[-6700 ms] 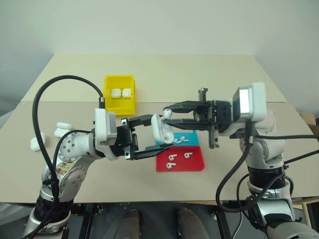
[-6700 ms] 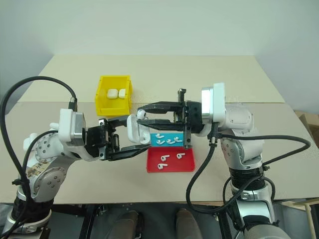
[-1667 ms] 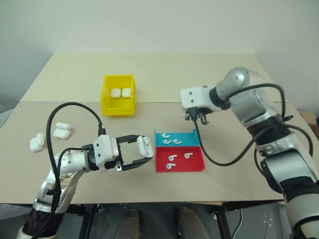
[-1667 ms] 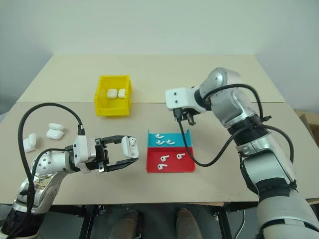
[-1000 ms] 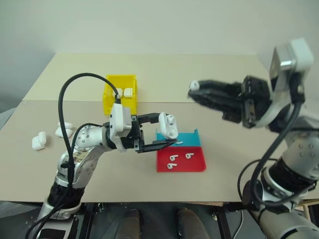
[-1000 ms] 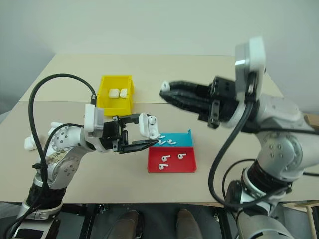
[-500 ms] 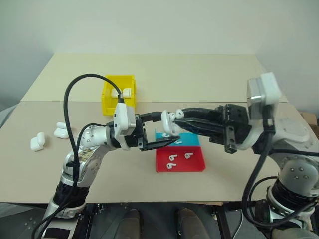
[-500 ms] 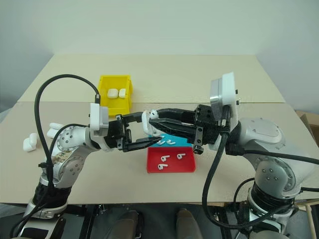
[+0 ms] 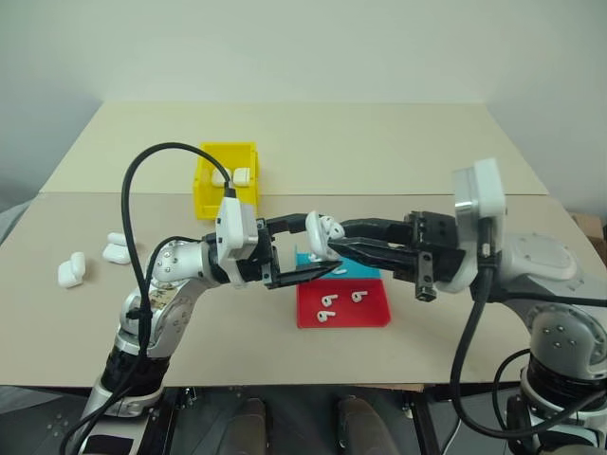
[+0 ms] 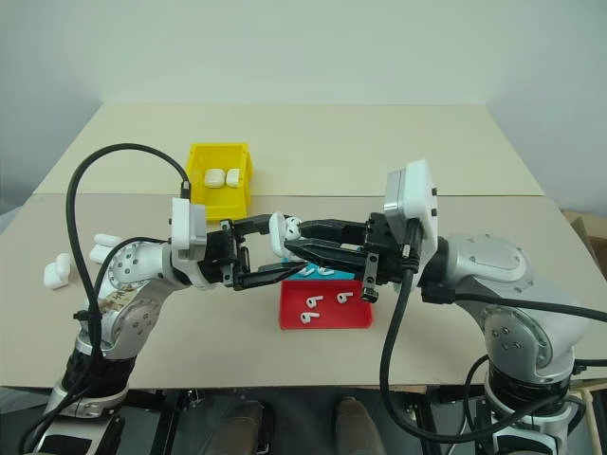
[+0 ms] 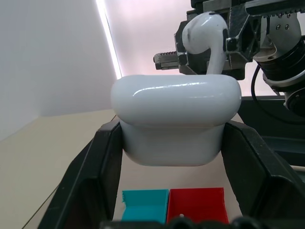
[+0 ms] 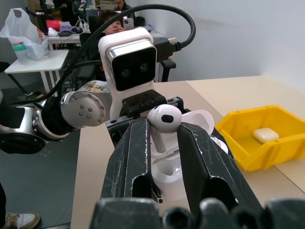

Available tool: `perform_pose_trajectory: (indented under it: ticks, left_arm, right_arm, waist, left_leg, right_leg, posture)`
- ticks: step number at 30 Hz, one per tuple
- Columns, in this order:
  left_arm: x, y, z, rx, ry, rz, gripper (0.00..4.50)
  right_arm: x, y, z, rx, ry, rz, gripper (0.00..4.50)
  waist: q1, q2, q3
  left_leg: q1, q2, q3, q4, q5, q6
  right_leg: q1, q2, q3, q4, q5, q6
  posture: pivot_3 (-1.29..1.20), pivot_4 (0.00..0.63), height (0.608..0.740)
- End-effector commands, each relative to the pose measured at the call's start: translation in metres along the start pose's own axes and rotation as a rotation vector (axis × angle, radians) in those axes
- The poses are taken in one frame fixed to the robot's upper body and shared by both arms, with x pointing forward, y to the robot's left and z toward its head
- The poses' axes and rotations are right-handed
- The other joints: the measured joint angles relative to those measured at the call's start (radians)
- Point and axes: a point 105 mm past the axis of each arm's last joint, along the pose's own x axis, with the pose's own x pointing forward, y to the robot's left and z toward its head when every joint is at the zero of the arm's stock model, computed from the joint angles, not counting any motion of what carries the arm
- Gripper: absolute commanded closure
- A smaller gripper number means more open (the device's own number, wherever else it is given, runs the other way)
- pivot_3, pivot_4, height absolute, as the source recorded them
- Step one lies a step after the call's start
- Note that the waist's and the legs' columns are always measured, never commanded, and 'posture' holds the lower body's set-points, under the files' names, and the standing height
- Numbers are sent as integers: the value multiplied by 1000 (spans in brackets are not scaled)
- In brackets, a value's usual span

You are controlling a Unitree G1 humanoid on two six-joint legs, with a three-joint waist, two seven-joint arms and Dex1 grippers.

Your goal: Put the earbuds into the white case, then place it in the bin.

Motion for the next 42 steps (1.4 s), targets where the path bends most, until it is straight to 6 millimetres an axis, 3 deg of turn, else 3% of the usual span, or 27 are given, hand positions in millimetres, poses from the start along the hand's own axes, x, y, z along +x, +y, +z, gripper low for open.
perform_pose_trajectory:
  ticks: [1, 30, 36, 42]
  left_arm:
    - [0, -1, 9, 43, -23, 1, 1720]
    - [0, -1, 4, 56, -10, 10, 1720]
    - [0, -1, 4, 55, -6, 11, 1720]
    - [-2, -1, 2, 53, 7, 9, 1720]
  right_arm:
    - [0, 1, 2, -32, -9, -3, 3572]
    - [0, -2, -9, -48, 0, -19, 3572]
    - [0, -1, -11, -67, 14, -20, 1941]
    - [-5, -3, -3, -88, 2, -18, 1941]
  waist:
    - [0, 0, 0]
    - [2, 0, 0]
    - [2, 0, 0]
    - [2, 0, 0]
  left_leg:
    - [0, 0, 0, 0, 0, 0]
    - [0, 0, 0, 0, 0, 0]
    - [0, 0, 0, 0, 0, 0]
    - [0, 0, 0, 0, 0, 0]
  right_leg:
    - [0, 0, 0, 0, 0, 0]
    - [0, 0, 0, 0, 0, 0]
    - [0, 0, 0, 0, 0, 0]
    - [0, 0, 0, 0, 0, 0]
  posture:
    - [0, 150, 740]
    - [0, 150, 740]
    - [0, 150, 740]
    - [0, 150, 740]
